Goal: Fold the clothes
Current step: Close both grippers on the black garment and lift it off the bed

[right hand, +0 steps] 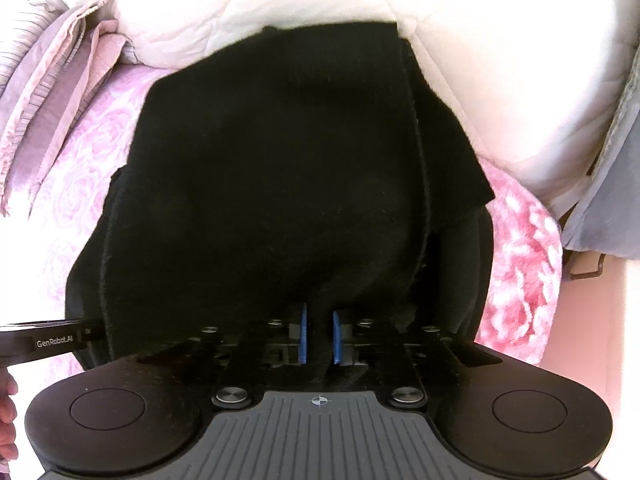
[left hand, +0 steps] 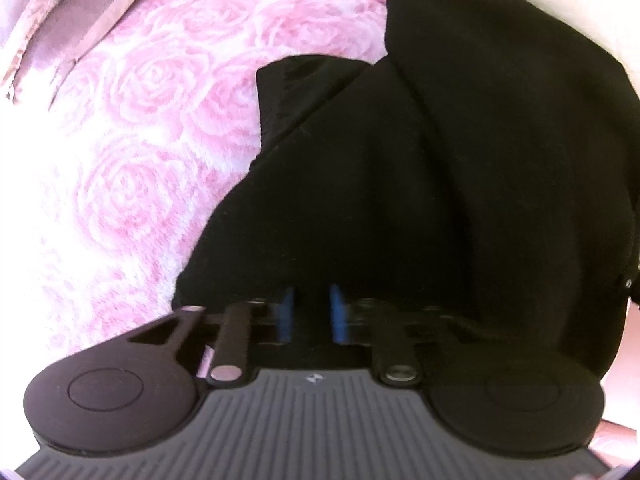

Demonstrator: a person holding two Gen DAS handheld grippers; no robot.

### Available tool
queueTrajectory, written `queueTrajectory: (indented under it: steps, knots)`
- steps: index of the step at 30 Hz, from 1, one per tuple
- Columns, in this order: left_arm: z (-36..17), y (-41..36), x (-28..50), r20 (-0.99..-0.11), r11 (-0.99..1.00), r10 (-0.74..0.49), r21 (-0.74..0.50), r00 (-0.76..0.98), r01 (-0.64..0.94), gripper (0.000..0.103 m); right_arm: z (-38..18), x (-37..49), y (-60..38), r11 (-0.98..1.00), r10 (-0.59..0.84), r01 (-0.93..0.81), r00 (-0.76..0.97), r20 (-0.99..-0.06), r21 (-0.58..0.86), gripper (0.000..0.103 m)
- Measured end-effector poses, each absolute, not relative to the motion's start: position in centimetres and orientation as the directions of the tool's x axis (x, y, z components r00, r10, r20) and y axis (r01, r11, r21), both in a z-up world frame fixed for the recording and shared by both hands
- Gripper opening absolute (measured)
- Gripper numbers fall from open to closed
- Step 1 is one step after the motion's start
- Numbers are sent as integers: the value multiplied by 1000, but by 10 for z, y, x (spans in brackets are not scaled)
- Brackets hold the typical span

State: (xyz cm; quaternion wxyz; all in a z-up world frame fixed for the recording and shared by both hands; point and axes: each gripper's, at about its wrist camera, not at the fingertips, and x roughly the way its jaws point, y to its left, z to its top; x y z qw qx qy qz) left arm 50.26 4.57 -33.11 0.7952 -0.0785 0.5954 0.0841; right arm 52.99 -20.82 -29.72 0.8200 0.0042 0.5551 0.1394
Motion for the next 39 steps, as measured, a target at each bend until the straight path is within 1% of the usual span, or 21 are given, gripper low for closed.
queueTrajectory:
  steps: [4,7,8,9,14,19,26,31,35,39]
  knots:
    - [-315,48,492,-948,974,22,-52,317,-223,0,-274,517,-207,952,268,-247,387,-882,181,7]
    - [-295,53,478,-930,967,-21,-111,366,-228,0,-249,503,-202,935,322,-283,421,-848,215,6]
    - [-286,53,473,-921,965,-29,-127,388,-229,0,-240,499,-199,926,345,-299,431,-834,228,4]
    - [-277,53,467,-913,965,-28,-130,407,-226,0,-231,495,-196,918,367,-316,440,-820,241,2]
    - [-246,55,440,-888,955,-20,-153,460,-254,0,-185,474,-181,867,474,-401,478,-739,297,2]
    - [-208,64,424,-875,919,-85,-254,477,-302,0,-140,453,-166,805,576,-487,502,-646,339,2]
    - [-192,66,377,-866,900,-52,-257,498,-352,1,-75,429,-166,728,674,-587,520,-525,354,2]
    - [-158,76,341,-824,890,-30,-281,566,-361,1,-26,404,-150,643,761,-674,506,-407,363,2]
    - [-131,92,293,-785,861,1,-315,620,-400,1,6,360,-119,564,822,-741,463,-332,364,2]
    - [-104,116,224,-753,823,66,-330,655,-463,1,37,312,-86,479,875,-802,407,-262,358,2]
